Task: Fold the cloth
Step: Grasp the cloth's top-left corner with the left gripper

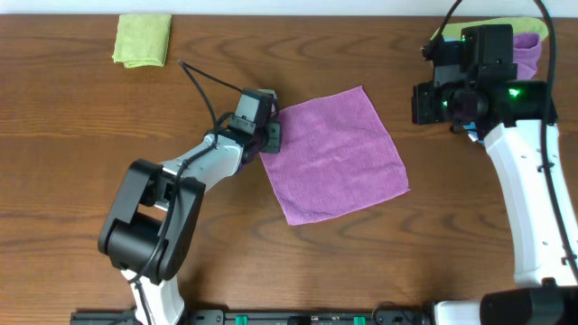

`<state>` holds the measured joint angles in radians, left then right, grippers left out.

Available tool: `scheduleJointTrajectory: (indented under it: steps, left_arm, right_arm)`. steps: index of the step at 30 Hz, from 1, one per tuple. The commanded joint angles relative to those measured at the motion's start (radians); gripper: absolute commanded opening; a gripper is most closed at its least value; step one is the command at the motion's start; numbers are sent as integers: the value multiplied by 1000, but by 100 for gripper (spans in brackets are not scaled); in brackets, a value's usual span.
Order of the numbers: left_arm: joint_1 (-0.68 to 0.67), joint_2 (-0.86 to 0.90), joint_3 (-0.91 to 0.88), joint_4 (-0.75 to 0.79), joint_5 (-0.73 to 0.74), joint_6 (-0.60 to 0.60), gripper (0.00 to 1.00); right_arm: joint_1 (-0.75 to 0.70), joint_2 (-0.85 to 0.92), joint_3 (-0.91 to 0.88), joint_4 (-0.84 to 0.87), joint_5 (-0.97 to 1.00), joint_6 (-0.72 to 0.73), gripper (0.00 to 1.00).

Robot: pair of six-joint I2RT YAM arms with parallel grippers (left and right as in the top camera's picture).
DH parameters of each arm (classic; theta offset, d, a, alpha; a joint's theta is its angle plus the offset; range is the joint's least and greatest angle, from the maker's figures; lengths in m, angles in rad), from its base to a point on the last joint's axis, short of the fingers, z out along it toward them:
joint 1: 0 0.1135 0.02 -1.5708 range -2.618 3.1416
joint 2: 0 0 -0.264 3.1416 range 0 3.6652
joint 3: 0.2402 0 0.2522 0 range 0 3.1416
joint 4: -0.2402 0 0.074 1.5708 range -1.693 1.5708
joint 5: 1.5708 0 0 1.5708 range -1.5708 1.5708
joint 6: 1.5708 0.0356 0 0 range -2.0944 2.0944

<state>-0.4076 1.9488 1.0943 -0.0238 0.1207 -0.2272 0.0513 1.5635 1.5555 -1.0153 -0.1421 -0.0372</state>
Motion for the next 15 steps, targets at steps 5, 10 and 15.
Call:
scheduleJointTrajectory:
  steps: [5, 10, 15]
  left_arm:
    - [28, 41, 35, 1, -53, 48, 6]
    - [62, 53, 35, 27, -43, 48, 6]
    - [78, 59, 35, 56, -43, 63, 6]
  right_arm:
    - [-5, 6, -7, -9, -12, -2, 2]
    - [-5, 7, -7, -8, -12, -2, 1]
    - [-5, 8, -7, -8, -12, -2, 2]
